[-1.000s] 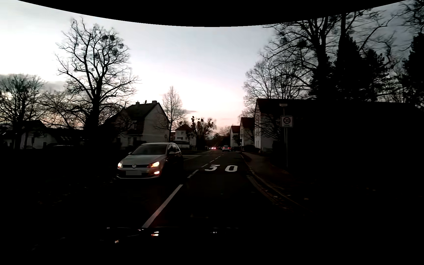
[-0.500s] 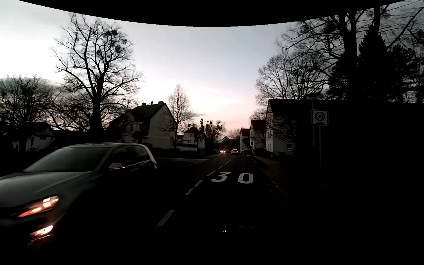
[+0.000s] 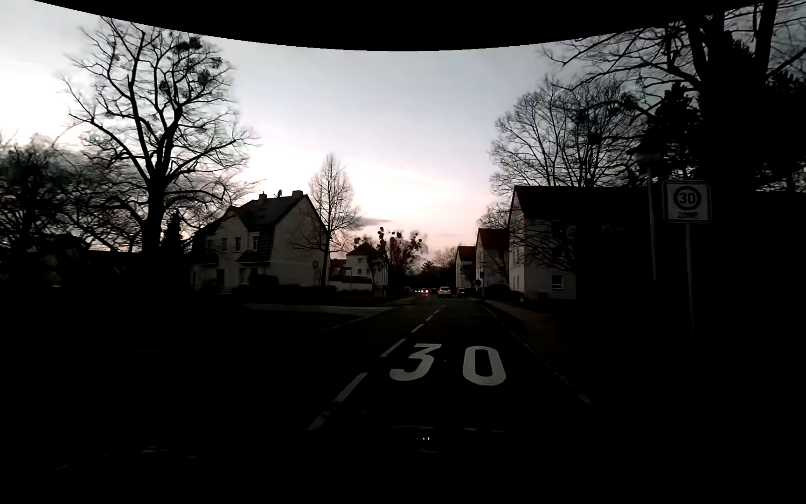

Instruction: Follow the waypoints while adhering to traffic rules and regulations

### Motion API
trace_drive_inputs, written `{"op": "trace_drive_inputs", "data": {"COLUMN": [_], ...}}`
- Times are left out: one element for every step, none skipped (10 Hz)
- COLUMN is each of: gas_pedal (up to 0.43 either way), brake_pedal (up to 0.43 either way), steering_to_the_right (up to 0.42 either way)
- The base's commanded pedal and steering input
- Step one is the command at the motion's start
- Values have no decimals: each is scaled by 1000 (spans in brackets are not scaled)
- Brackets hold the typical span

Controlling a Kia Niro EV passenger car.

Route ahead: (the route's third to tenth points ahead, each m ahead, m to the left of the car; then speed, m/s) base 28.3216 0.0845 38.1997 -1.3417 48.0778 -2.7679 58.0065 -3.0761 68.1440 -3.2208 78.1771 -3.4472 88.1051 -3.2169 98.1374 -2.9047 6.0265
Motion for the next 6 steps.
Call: {"op": "trace_drive_inputs", "data": {"gas_pedal": [110,110,118,118,118,118], "brake_pedal": [0,0,0,0,0,0], "steering_to_the_right": [26,32,35,39,44,48]}}
